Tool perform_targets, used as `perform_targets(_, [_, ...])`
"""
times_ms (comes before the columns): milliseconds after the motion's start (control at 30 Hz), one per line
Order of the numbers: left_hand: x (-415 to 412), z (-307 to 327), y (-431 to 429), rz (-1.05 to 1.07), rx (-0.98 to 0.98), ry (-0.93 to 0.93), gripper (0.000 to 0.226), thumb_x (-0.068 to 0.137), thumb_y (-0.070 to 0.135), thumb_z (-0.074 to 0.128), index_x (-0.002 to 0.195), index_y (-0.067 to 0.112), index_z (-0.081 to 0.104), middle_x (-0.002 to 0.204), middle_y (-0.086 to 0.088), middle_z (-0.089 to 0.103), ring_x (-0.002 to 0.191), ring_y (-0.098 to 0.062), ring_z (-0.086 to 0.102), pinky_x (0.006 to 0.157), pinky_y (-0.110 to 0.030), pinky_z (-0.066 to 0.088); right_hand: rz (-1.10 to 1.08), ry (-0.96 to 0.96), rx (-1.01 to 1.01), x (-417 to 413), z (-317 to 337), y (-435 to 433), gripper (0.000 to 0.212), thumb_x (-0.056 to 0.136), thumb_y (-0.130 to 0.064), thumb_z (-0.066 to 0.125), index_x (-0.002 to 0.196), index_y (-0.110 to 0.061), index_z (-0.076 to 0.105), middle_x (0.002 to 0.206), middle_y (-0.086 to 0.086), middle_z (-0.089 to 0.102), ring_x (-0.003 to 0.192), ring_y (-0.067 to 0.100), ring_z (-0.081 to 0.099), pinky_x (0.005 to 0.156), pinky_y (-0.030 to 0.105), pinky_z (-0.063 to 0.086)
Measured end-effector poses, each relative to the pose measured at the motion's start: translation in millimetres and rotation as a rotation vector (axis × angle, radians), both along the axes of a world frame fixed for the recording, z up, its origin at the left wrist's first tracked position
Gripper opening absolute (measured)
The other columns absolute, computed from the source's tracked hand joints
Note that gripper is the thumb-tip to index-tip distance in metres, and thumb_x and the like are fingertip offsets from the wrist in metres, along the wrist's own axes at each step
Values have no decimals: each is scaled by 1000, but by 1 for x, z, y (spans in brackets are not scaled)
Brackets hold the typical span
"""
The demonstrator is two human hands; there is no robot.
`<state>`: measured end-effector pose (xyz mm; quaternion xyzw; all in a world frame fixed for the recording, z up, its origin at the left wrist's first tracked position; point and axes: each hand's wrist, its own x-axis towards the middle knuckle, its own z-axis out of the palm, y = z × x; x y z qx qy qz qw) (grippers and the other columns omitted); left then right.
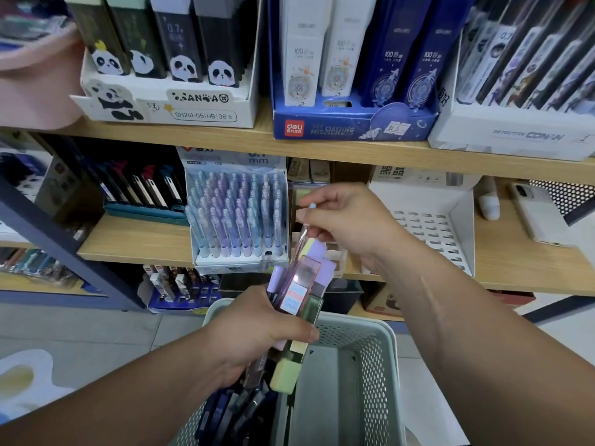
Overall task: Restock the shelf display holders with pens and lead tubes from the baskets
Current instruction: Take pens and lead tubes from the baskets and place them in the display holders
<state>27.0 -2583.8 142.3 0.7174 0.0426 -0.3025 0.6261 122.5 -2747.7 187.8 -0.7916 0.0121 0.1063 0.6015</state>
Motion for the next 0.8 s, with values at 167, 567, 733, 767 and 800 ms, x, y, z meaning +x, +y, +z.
perform_targets(167, [-3, 0, 4, 25, -56, 56, 14, 52, 19, 82, 58, 25, 71, 59, 6, 55, 51, -5, 50, 50, -17, 40, -108, -51, 28, 13, 6, -25, 16, 90, -1, 71, 94, -16, 72, 76, 3, 77, 62, 12, 68, 56, 20, 51])
perform_targets(567, [-5, -3, 23, 138, -255, 171, 24, 55, 11, 84, 79, 9, 79, 74, -14, 71, 64, -25, 68, 62, -31, 56, -240, -506, -548, 31, -24, -26, 12, 91, -15, 69, 99, -22, 75, 88, -6, 72, 85, 18, 67, 80, 30, 52])
perform_targets(733, [-4, -1, 28, 169, -237, 198, 49, 46, 21, 89, 88, 1, 76, 81, -20, 69, 71, -30, 67, 71, -36, 55, -165, -623, -734, 31, -37, -22, 13, 92, -18, 68, 103, -23, 74, 94, 2, 72, 92, 26, 61, 79, 37, 51])
perform_targets(767, [-4, 0, 28, 172, -236, 200, 49, 46, 22, 90, 88, 1, 76, 82, -20, 70, 72, -30, 67, 72, -37, 54, -157, -630, -770, 31, -39, -21, 14, 92, -18, 68, 104, -23, 74, 96, 2, 72, 96, 27, 60, 79, 36, 49])
perform_targets(800, [-4, 0, 29, 175, -234, 202, 51, 46, 22, 90, 89, -1, 75, 83, -20, 70, 74, -31, 67, 75, -38, 53, -148, -629, -804, 31, -41, -21, 15, 92, -18, 68, 105, -24, 75, 98, 2, 72, 100, 27, 58, 80, 35, 47])
